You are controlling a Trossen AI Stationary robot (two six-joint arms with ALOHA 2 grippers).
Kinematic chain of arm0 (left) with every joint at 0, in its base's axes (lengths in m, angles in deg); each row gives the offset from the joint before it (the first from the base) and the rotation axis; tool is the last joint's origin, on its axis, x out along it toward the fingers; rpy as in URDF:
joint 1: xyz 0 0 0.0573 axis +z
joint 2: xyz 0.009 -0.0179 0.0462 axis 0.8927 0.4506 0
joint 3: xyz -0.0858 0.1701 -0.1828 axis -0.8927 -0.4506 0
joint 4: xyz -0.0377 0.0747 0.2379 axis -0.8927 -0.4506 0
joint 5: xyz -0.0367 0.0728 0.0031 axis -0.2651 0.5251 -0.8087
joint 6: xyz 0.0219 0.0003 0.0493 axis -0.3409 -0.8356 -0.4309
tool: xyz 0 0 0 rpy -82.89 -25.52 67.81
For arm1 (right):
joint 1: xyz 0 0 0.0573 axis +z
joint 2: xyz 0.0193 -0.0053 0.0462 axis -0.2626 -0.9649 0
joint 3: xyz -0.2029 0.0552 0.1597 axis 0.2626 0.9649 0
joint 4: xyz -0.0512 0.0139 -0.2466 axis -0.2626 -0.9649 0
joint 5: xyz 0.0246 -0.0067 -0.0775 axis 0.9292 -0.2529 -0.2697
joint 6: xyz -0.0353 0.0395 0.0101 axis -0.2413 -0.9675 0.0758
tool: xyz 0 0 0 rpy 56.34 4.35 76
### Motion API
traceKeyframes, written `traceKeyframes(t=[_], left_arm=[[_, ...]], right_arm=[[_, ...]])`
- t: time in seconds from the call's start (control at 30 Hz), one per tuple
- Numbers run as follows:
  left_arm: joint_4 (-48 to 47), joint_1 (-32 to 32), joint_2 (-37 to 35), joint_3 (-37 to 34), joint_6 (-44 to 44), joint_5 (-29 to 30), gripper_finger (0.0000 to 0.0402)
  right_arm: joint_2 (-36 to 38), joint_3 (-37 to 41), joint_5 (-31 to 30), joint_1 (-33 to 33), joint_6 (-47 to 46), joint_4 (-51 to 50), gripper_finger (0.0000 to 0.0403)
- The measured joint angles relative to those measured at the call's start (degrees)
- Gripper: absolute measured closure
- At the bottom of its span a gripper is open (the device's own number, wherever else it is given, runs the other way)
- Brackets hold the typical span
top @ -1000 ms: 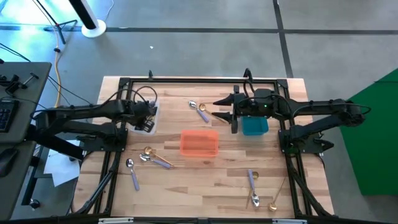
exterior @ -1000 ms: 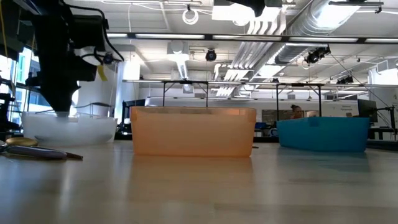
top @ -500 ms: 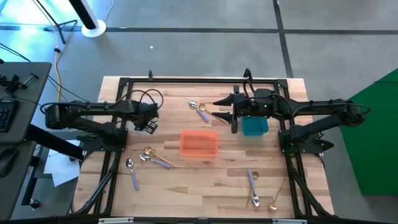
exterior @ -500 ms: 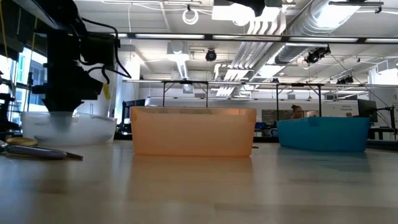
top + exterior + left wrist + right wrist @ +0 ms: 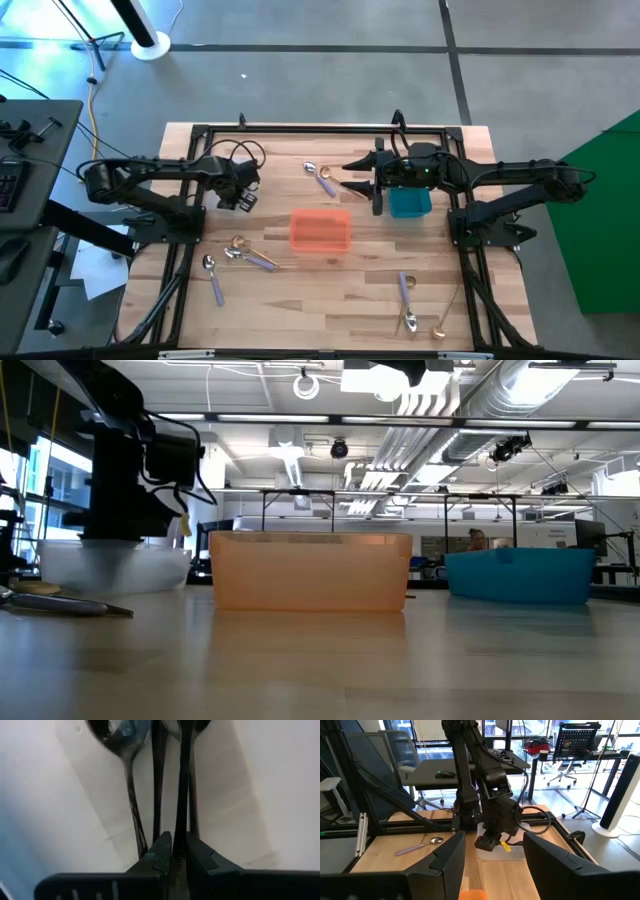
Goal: Sort silverware by color (type)
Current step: Put the black spoon into the white bin
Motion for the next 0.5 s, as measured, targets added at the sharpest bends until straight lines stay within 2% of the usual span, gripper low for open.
traceKeyframes(t=[0.17,0.5], left_arm=[[0.52,0.61,1.66,-0.02,-1.7,-0.3,0.0382],[1.6,0.61,1.92,-0.02,-3.83,0.0,0.0333]], right_arm=[[0.0,0.0,-0.01,0.0,0.01,-0.09,0.0217],[-0.02,0.0,-0.01,0.0,0.11,-0.24,0.0217]])
